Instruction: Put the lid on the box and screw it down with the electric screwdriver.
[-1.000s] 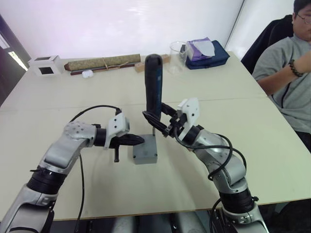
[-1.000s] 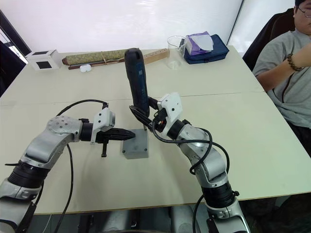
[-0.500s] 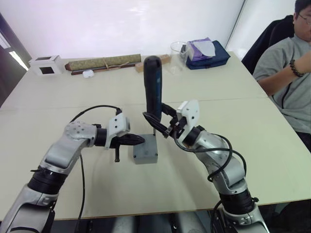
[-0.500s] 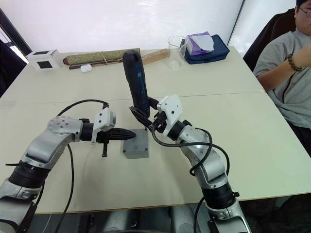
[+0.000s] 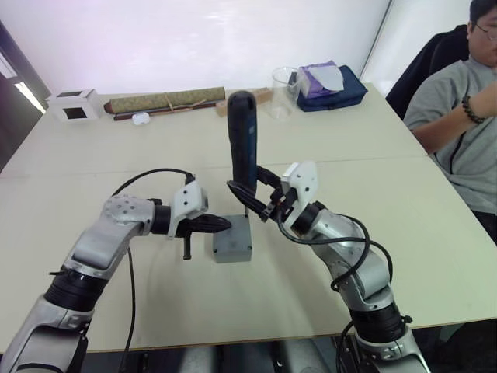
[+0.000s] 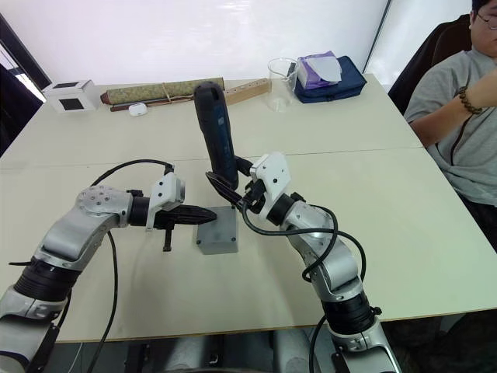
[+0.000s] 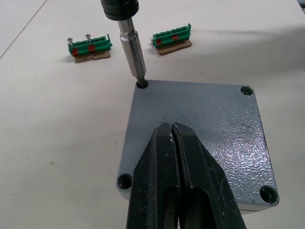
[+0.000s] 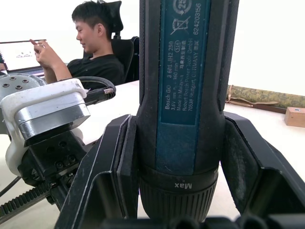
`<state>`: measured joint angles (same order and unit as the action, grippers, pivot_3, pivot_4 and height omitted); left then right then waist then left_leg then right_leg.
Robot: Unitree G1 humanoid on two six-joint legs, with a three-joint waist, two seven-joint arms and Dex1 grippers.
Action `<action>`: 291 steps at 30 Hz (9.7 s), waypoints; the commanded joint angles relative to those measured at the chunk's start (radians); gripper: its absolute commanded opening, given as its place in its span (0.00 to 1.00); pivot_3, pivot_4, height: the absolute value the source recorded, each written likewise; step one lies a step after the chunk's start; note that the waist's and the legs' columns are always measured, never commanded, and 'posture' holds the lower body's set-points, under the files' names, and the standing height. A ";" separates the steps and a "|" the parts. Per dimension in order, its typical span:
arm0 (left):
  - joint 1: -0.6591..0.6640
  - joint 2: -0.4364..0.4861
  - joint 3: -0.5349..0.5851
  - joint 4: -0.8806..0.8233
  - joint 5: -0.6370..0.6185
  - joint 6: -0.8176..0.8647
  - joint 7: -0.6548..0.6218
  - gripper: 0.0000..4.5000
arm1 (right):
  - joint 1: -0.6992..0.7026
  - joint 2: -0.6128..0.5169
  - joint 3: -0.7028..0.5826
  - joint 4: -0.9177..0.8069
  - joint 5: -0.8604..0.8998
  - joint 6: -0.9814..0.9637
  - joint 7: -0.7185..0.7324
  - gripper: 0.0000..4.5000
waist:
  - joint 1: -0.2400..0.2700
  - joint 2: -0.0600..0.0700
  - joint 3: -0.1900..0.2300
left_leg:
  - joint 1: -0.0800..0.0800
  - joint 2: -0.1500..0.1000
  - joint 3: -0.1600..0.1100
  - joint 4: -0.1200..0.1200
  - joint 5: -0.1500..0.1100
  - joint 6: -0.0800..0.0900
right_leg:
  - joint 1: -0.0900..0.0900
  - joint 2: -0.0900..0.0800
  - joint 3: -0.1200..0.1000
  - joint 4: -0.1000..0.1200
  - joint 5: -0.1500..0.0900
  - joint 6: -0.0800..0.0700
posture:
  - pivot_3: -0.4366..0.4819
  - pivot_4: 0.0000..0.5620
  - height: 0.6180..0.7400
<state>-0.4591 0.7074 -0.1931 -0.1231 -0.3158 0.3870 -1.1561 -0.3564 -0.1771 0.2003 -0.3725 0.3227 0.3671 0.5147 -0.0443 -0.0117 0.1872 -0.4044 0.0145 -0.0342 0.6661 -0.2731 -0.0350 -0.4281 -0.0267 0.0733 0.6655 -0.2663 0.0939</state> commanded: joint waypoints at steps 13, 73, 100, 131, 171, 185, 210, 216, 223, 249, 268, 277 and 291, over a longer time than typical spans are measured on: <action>0.043 0.021 -0.022 -0.015 0.027 0.015 -0.007 0.00 | 0.076 -0.036 0.062 0.046 -0.063 -0.080 0.038 0.46 | 0.000 -0.001 -0.001 | 0.007 0.000 0.000 -0.001 0.000 0.000 | 0.007 0.000 0.000 0.000 0.000 0.000 | 0.48 0.27 0.97; 0.067 0.004 -0.098 0.115 0.133 -0.121 0.000 0.00 | 0.116 -0.102 0.088 0.218 -0.080 0.184 0.012 0.46 | 0.003 -0.006 -0.061 | 0.050 0.006 -0.002 -0.037 -0.002 0.001 | 0.040 -0.008 0.003 -0.031 -0.014 -0.007 | 0.48 0.27 0.97; 0.040 0.004 0.028 -0.108 -0.039 0.008 -0.008 0.00 | -0.316 -0.298 -0.452 -0.211 0.570 0.732 -0.208 0.46 | 0.008 0.001 -0.016 | 0.008 -0.001 0.000 -0.035 -0.001 0.001 | 0.008 -0.018 -0.011 -0.033 -0.004 -0.001 | 0.48 0.27 0.97; 0.060 0.076 0.256 -0.363 -0.293 0.182 0.112 0.00 | -0.500 -0.735 -0.048 0.572 0.435 1.247 -0.219 0.46 | 0.003 0.000 0.005 | -0.006 -0.004 0.002 -0.019 -0.001 0.001 | -0.002 -0.016 -0.015 -0.023 -0.003 0.001 | 0.48 0.27 0.97; 0.115 0.139 0.094 0.002 -0.048 -0.017 -0.021 0.00 | -0.161 -0.539 0.131 -0.198 0.303 0.754 0.135 0.03 | 0.018 -0.003 0.005 | -0.005 -0.003 0.001 -0.003 -0.001 0.001 | 0.003 -0.015 -0.016 -0.014 0.000 0.004 | 0.48 0.27 0.97; -0.054 -0.041 -0.037 0.214 0.082 -0.104 -0.033 0.00 | -0.163 -0.393 0.225 -0.167 0.248 0.781 0.113 0.03 | 0.028 -0.003 0.005 | -0.004 -0.004 0.000 -0.001 -0.001 0.001 | 0.003 -0.015 -0.017 -0.010 0.000 0.004 | 0.48 0.27 0.97; 0.007 0.008 -0.007 0.087 0.015 -0.036 -0.140 0.00 | -0.239 -0.437 0.172 0.087 0.032 0.535 0.180 0.03 | 0.029 -0.003 0.005 | -0.004 -0.004 0.000 0.000 -0.001 0.001 | 0.003 -0.016 -0.017 -0.010 0.000 0.004 | 0.48 0.27 0.97; -0.042 -0.029 -0.017 0.149 0.048 -0.064 -0.118 0.00 | -0.208 -0.425 0.188 0.030 0.040 0.559 0.216 0.03 | 0.027 -0.003 0.005 | -0.004 -0.005 0.000 0.001 -0.001 0.001 | 0.003 -0.016 -0.017 -0.008 0.000 0.004 | 0.48 0.27 0.97; -0.064 -0.044 -0.015 0.204 0.074 -0.101 -0.124 0.00 | -0.170 -0.421 0.189 -0.021 0.038 0.580 0.223 0.03 | 0.027 -0.003 0.005 | -0.004 -0.005 0.000 0.001 -0.001 0.001 | 0.003 -0.016 -0.017 -0.008 0.000 0.004 | 0.48 0.27 0.97; -0.086 0.047 0.141 -0.050 -0.100 0.059 -0.069 0.00 | -0.123 -0.352 -0.114 0.156 -0.064 0.380 0.016 0.82 | 0.023 -0.004 0.005 | -0.003 -0.005 0.000 0.001 0.000 0.001 | 0.003 -0.016 -0.017 -0.004 0.000 0.004 | 0.48 0.27 0.97; -0.137 -0.001 0.132 -0.063 -0.119 0.085 -0.038 0.00 | -0.197 -0.251 -0.142 0.376 -0.066 0.328 0.012 0.99 | 0.024 -0.004 0.005 | -0.003 -0.005 0.000 0.001 0.000 0.000 | 0.003 -0.016 -0.017 -0.003 0.000 0.004 | 0.48 0.27 0.97; -0.138 0.000 0.128 -0.072 -0.122 0.090 -0.027 0.00 | -0.187 -0.248 -0.152 0.361 -0.061 0.344 0.015 0.99 | 0.023 -0.004 0.005 | -0.003 -0.005 0.000 0.001 0.000 0.000 | 0.003 -0.016 -0.017 -0.003 0.000 0.004 | 0.48 0.27 0.97; -0.138 0.000 0.113 -0.067 -0.107 0.083 -0.023 0.00 | -0.181 -0.239 -0.149 0.359 -0.062 0.357 0.015 0.02 | 0.024 -0.004 0.005 | -0.003 -0.005 0.000 0.001 0.000 0.000 | 0.003 -0.016 -0.017 -0.003 0.000 0.004 | 0.48 0.27 0.97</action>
<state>-0.5834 0.7044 -0.0836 -0.1610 -0.4230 0.4778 -1.1808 -0.5281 -0.4185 0.0689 0.0159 0.2543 0.7295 0.5274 -0.0207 -0.0152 0.1920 -0.4070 0.0095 -0.0346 0.6674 -0.2730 -0.0351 -0.4255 -0.0423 0.0567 0.6628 -0.2663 0.0977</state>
